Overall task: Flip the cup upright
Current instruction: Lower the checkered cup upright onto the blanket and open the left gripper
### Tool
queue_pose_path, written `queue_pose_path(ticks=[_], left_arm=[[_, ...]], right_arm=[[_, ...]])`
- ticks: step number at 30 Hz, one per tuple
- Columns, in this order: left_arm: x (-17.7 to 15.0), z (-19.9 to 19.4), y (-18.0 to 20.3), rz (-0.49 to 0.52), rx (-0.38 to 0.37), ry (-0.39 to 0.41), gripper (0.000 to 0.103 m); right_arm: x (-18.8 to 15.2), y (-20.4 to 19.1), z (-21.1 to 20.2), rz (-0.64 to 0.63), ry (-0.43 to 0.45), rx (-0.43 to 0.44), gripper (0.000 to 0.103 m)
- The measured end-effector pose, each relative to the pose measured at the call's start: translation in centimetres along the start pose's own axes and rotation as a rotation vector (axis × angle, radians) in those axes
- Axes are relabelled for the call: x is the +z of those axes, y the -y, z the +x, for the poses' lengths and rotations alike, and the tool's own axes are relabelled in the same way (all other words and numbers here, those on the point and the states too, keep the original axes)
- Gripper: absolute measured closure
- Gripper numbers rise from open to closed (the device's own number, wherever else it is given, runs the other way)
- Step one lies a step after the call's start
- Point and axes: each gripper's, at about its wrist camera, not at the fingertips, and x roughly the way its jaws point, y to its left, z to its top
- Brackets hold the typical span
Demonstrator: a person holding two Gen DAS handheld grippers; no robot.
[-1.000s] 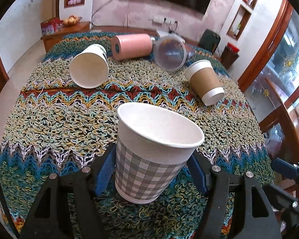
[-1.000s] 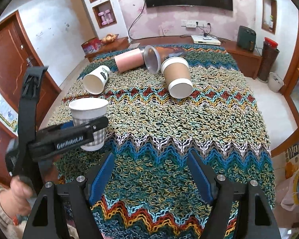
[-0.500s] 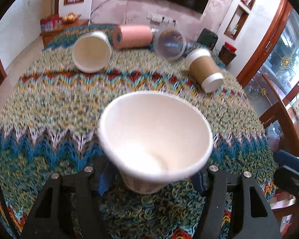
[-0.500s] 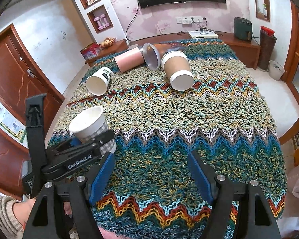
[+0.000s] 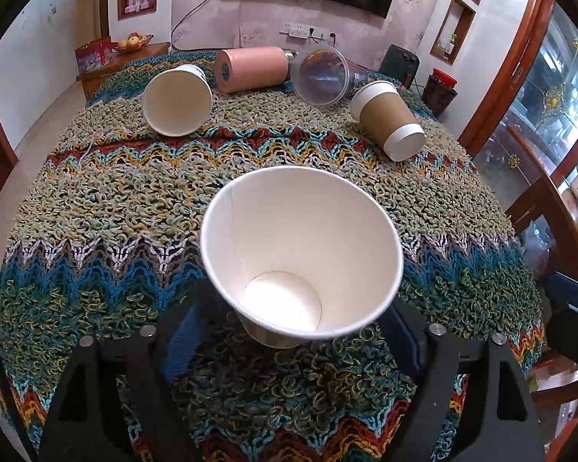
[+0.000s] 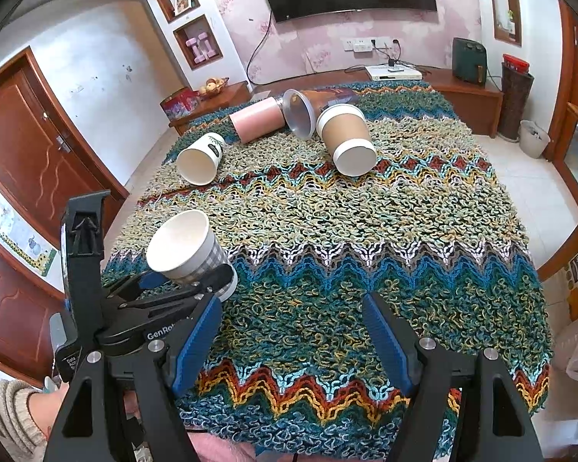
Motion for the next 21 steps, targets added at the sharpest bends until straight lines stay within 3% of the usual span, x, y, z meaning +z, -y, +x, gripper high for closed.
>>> queue_pose_path(ticks=[3, 11, 21], left_arm=[[0.0, -0.3, 0.1, 0.001, 0.006, -0.01, 0.012], [-0.2, -1.2, -0.3, -0.012, 0.029, -0.035, 0.01], [0.7, -5.8, -1.3, -0.054, 0.058, -0.01, 0.01]], right_arm=[[-0.2, -0.1, -0.3, 0.001, 0.003, 0.001, 0.027], [-0.5, -0.7, -1.5, -0.009, 0.03, -0.005, 0.027], [-0.7, -2.2, -2.9, -0.051, 0.056, -0.024, 0.027]])
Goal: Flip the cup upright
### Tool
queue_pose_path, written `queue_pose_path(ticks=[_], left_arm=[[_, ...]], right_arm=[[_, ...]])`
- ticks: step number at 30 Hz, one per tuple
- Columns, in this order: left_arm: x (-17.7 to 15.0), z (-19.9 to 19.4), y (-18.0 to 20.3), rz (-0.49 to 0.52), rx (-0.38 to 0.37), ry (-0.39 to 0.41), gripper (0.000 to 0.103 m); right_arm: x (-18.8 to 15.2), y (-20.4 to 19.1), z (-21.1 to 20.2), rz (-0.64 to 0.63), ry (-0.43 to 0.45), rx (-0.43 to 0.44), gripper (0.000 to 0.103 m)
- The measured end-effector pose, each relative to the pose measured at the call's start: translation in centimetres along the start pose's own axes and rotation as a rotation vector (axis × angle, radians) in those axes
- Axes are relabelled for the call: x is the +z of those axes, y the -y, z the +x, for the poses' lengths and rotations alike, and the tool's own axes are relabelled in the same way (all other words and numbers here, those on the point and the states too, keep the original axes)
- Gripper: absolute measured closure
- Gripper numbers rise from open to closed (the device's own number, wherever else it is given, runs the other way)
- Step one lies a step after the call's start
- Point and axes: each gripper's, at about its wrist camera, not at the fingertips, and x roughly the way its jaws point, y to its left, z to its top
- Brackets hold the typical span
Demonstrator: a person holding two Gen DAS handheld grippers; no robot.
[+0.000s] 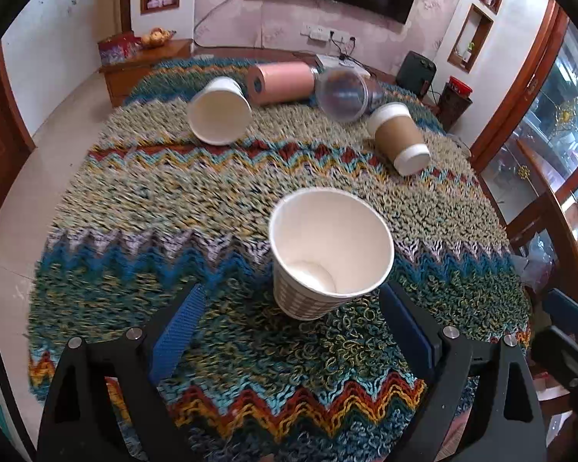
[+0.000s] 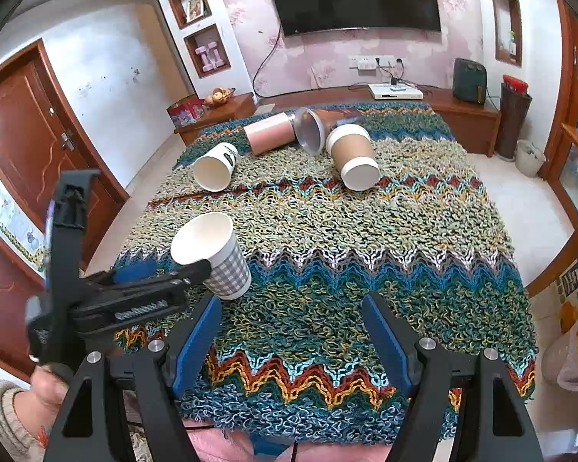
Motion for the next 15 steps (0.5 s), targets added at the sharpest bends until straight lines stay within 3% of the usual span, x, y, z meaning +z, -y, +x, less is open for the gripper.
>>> queue_pose_path(ticks=[10, 15], left_arm=[[2.0, -5.6, 0.4, 0.018, 0.043, 0.029, 0.01], [3.4, -7.6, 1.2, 0.038, 0.107, 0.009, 0.01]], right_arm=[[2.0, -1.3, -1.3, -0.021, 0.01, -0.031, 0.027], [4.0, -1.8, -1.8, -0.026, 0.007, -0.068, 0.027]])
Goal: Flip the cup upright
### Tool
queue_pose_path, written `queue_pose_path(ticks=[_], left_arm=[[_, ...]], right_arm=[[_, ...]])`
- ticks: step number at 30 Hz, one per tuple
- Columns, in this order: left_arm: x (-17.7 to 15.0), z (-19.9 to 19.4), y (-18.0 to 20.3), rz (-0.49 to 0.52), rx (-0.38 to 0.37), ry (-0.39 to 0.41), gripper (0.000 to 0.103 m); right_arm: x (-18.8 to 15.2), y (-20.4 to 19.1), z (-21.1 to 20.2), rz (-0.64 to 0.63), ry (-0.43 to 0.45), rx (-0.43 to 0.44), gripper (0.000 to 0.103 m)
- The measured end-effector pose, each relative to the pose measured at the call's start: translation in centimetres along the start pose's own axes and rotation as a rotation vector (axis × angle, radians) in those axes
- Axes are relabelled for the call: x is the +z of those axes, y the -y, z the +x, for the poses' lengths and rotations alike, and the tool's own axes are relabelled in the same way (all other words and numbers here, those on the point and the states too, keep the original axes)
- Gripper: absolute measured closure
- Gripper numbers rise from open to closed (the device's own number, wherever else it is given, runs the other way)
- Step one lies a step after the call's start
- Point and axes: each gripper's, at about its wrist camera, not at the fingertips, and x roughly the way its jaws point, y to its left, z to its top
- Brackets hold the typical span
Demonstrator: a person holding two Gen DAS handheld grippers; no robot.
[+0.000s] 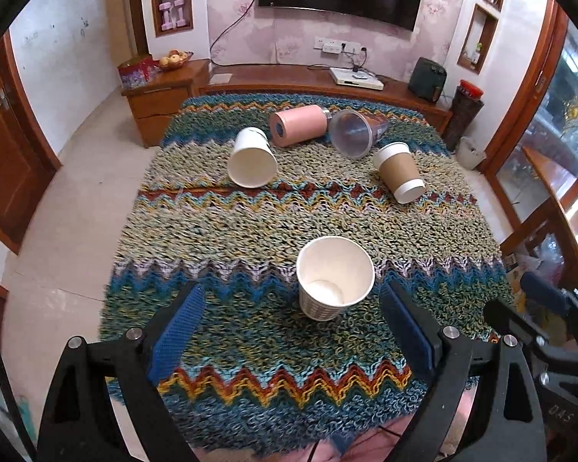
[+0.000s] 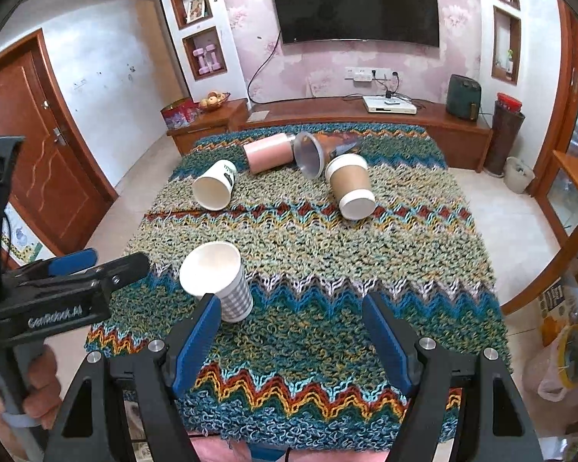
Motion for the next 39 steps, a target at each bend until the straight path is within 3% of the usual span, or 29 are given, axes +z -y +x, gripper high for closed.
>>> queue_pose_path(ticks=[15, 23, 39], left_arm=[[3.3, -4.1, 0.4, -0.012, -0.019, 0.031, 0.01], [3.8, -4.4, 0.4, -0.026, 0.012, 0.034, 0.01], [4.3, -4.4, 0.4, -0.033, 0.057, 0.076, 0.01]], right_arm=[[5.3, -2.0, -3.5, 0.024, 0.026, -0.007, 0.027], [6.0, -2.4, -4.5, 0.029, 0.091, -0.068, 0.027], [6.7, -2.7, -4.3, 0.005, 0.132, -0.097, 0.027]])
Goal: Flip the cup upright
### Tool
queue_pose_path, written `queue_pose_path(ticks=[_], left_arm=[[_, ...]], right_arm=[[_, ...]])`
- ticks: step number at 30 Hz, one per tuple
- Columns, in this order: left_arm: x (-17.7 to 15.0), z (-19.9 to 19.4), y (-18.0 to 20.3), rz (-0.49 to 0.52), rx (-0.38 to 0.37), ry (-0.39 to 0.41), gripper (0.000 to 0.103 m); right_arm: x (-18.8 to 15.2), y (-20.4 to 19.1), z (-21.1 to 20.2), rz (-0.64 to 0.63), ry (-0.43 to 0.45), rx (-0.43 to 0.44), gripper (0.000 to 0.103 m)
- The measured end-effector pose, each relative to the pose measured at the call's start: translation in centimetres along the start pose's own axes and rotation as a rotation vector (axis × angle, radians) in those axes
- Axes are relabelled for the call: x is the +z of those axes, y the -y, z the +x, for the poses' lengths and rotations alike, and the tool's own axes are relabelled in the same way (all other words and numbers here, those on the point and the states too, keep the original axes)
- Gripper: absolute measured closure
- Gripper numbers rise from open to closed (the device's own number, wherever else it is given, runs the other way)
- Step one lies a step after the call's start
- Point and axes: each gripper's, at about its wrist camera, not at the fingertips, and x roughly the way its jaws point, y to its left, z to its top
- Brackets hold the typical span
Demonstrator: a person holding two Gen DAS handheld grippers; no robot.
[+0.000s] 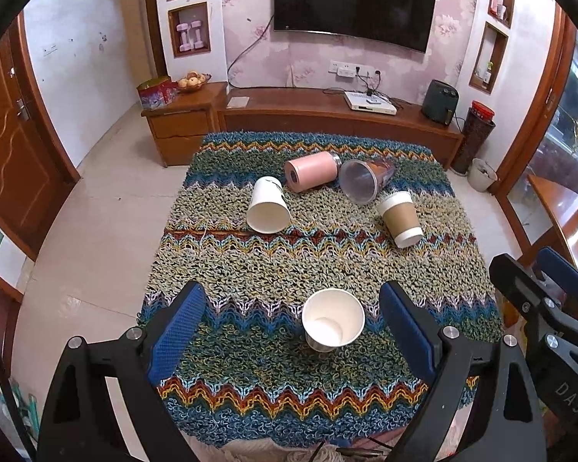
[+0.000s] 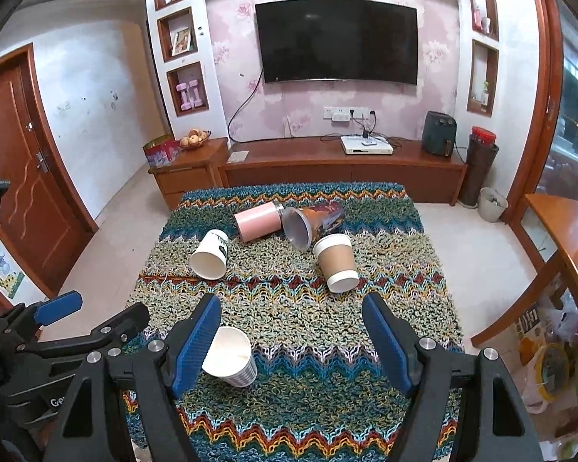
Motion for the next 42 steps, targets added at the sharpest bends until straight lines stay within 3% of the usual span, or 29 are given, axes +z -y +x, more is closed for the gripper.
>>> queue_pose_path(ticks=[11, 42], left_arm=[[0.12, -0.36, 0.03, -0.002, 0.013, 0.04, 0.01], [0.09, -0.04, -0.14, -0.019, 0.011, 0.024, 0.01]], right_arm=[[0.12, -0.31, 0.06, -0.016, 0.028, -0.011, 0.027], [0.45, 0.17, 0.29, 0.005, 0.023, -0.005, 0.027]])
